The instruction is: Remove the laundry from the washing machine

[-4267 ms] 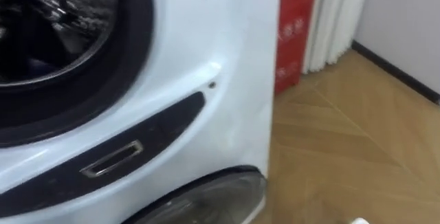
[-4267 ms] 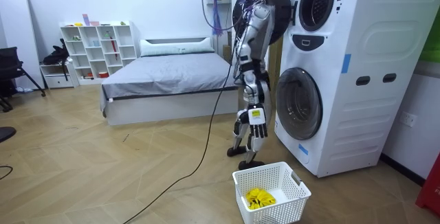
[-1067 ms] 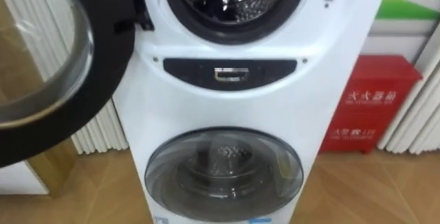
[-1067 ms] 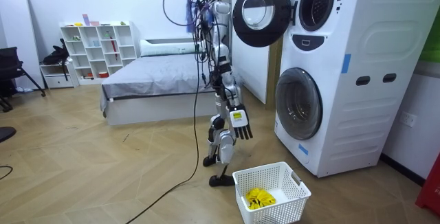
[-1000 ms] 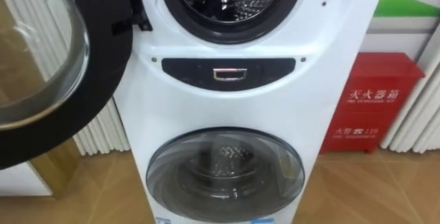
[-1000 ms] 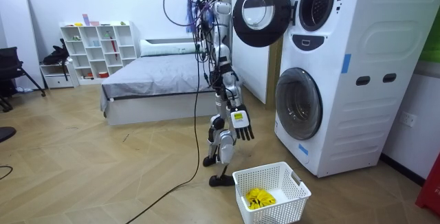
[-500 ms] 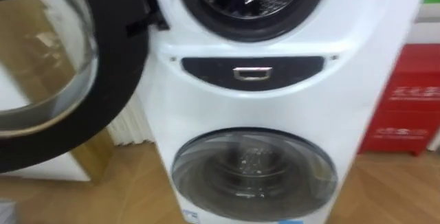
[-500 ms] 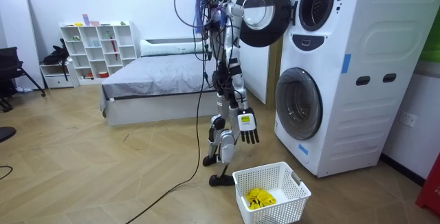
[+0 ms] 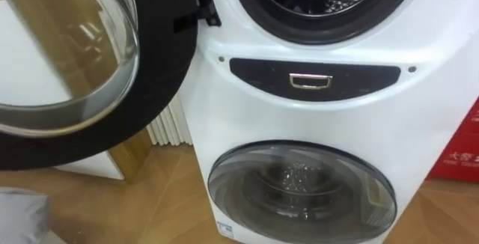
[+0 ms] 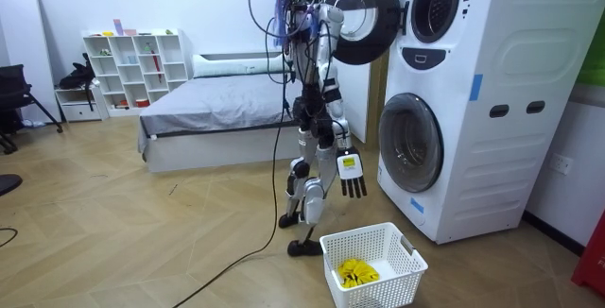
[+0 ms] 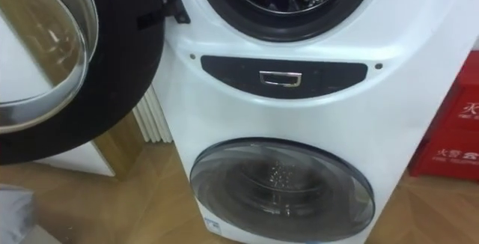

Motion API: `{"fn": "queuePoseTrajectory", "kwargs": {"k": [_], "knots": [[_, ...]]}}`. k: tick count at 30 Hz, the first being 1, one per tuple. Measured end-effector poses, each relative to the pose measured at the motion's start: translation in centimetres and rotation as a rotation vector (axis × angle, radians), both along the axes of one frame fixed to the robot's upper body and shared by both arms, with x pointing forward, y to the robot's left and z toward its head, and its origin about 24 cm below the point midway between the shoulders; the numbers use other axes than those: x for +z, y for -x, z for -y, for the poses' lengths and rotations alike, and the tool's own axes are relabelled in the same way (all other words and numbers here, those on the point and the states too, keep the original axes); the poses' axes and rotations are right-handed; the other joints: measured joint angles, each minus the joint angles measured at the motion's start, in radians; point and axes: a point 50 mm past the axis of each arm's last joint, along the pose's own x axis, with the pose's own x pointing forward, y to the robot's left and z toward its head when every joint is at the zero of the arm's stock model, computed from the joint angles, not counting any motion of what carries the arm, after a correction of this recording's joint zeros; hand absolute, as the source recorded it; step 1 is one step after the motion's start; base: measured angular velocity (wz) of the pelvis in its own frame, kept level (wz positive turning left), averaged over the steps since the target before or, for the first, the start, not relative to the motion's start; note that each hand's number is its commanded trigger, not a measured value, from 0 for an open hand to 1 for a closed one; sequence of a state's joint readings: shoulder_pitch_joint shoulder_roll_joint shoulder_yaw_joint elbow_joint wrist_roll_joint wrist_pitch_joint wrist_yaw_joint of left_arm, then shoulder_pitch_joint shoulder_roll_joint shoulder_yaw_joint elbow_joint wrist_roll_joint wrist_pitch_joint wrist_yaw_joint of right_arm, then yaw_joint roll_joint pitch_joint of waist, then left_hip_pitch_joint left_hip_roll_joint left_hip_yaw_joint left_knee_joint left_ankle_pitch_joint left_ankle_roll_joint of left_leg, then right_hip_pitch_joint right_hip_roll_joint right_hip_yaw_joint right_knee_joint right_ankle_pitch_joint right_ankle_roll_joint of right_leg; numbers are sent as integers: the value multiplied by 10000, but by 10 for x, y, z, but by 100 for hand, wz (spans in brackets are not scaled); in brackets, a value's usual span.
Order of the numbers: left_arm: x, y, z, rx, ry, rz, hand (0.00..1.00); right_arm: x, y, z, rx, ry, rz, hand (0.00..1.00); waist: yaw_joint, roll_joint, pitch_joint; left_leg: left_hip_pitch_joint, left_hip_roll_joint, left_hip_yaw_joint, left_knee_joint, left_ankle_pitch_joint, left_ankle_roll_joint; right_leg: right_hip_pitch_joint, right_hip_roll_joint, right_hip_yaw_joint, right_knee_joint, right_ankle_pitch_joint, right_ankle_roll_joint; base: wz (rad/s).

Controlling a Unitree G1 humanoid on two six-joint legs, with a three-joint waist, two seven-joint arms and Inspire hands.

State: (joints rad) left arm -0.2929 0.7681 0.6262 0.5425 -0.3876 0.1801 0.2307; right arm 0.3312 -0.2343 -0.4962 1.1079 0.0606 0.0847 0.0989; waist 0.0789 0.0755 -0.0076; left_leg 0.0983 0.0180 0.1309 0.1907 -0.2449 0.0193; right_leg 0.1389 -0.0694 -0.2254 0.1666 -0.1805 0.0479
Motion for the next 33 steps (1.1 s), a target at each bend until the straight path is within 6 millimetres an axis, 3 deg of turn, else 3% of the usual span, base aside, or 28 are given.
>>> {"fn": "queuePoseTrajectory", "kwargs": {"k": [9,13,17,23,24,29,33], "knots": [[8,-7,3,-72,-531,-277,0,1,2,1,328,50,-110,0,-270,-162,58,-115,-34,4,94,1,2,-38,-17,337,-25,0,0,2],[7,-7,3,44,-550,-303,0,2,4,3,401,3,-162,0,-582,-279,69,-299,-68,14,218,33,46,-145,-36,663,-13,-1,1,4],[5,-9,5,-8,-459,-310,0,4,5,6,319,-29,-181,0,-784,-381,116,-309,-31,34,271,48,73,-143,-75,611,18,0,1,-3],[-9,-16,15,-268,-238,-355,0,14,-6,26,865,578,-50,0,-1159,-490,132,-449,-176,22,242,217,209,-225,-219,602,44,51,58,7],[-13,-18,18,-335,-169,-272,0,14,-7,26,966,565,-44,0,-1162,-600,148,-456,-200,-10,223,268,232,-225,-244,598,58,74,85,8],[-21,-25,42,-942,-105,368,0,12,-16,21,1750,376,23,0,-1173,-733,117,-544,-310,-135,225,373,365,-255,-364,359,50,204,174,11],[-19,-27,79,-1524,-792,991,0,6,-35,11,3431,-60,-261,0,-1266,-739,120,-711,-353,-476,244,543,588,-371,-377,332,209,641,135,28]]}}
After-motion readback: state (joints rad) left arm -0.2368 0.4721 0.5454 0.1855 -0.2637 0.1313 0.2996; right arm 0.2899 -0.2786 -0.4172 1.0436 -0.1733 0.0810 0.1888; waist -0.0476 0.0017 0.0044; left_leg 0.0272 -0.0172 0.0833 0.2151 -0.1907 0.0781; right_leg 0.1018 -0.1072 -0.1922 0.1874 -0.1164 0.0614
